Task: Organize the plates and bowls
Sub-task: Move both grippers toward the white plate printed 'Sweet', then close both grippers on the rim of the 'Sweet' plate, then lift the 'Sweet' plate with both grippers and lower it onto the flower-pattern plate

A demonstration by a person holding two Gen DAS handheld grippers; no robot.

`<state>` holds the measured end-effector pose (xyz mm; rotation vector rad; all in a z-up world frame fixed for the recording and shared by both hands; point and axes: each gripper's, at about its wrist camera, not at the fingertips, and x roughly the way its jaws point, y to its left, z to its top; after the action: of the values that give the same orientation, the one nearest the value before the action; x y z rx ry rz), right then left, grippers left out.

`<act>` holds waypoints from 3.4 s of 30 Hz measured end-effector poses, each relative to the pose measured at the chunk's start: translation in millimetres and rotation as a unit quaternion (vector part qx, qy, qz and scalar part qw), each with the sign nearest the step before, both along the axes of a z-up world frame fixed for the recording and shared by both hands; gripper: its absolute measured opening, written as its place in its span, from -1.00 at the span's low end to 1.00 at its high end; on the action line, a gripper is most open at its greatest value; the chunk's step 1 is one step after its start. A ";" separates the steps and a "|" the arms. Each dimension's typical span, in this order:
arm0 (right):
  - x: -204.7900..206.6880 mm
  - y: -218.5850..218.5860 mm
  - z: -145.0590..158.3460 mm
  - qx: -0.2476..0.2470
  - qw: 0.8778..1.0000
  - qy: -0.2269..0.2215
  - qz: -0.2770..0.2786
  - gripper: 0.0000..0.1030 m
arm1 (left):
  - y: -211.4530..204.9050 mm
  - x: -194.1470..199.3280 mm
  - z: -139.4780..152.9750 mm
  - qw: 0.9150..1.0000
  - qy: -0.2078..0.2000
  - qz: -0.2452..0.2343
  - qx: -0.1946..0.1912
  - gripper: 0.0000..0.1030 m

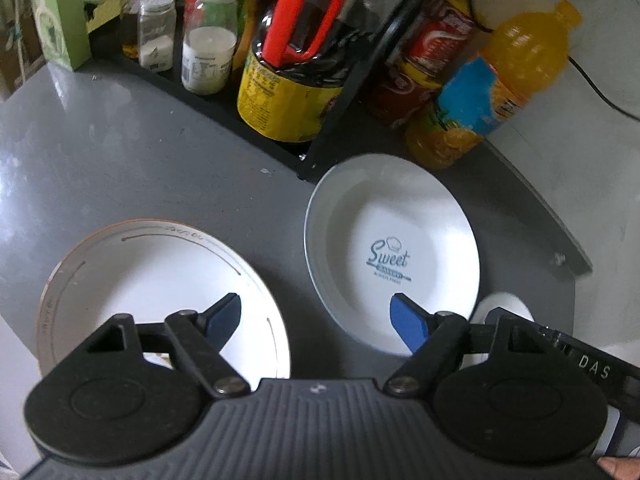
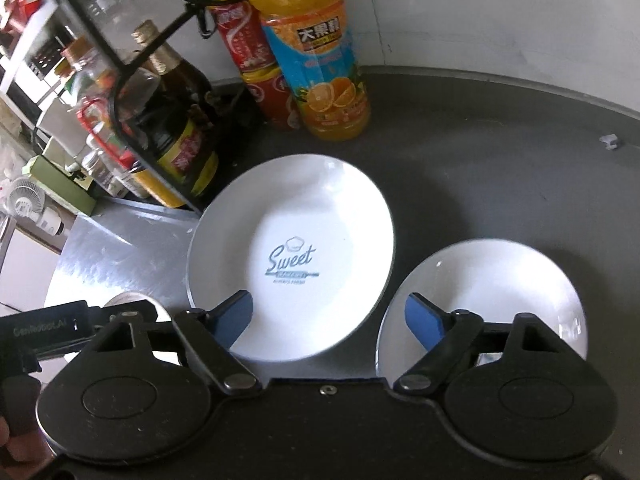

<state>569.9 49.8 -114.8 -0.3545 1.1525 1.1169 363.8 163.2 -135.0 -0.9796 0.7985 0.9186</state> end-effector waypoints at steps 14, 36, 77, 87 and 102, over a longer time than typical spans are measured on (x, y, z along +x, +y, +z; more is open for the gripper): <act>49.7 45.8 -39.6 -0.016 0.999 0.031 0.013 0.27 | 33.3 17.0 -31.5 0.998 -0.028 0.046 -0.024 0.03; 88.0 65.8 -90.9 -0.034 0.994 0.089 -0.046 -0.38 | 59.7 17.5 -77.0 0.993 -0.051 0.075 -0.075 -0.63; 29.1 -24.0 -36.1 0.052 0.983 0.102 -0.144 -0.90 | 71.3 -13.2 -48.8 0.990 -0.082 -0.018 -0.112 -0.85; -11.0 -35.8 -18.4 0.062 0.980 0.093 -0.162 -0.89 | 69.0 -45.0 -33.8 0.990 -0.076 -0.044 -0.108 -0.85; -66.3 -60.4 -22.2 0.073 0.974 0.091 -0.195 -0.89 | 61.1 -105.3 -27.2 0.989 -0.067 -0.085 -0.103 -0.85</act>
<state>503.6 -10.6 -137.0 0.0921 1.2277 0.8907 258.4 224.3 -162.2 -1.1215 0.8592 0.6259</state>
